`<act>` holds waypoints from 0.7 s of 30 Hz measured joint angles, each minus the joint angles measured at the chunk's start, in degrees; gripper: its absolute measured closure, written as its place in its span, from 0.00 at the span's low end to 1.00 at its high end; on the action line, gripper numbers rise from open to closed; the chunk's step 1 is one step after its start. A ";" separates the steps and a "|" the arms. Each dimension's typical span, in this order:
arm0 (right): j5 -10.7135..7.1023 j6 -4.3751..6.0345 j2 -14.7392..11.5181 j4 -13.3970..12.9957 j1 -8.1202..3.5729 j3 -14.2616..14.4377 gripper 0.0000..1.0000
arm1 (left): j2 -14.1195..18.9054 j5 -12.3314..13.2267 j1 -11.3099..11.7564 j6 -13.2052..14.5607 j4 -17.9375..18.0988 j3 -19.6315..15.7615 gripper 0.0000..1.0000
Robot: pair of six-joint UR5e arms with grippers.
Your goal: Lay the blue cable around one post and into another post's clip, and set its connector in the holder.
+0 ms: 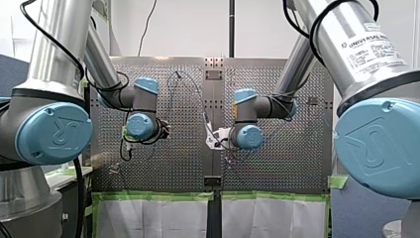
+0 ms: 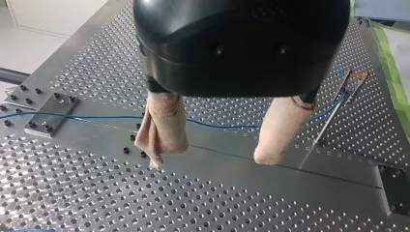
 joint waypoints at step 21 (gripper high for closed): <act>-1.42 2.37 0.49 0.82 -0.02 0.00 0.00 | 0.00 0.22 -0.06 -0.19 0.74 -0.35 0.00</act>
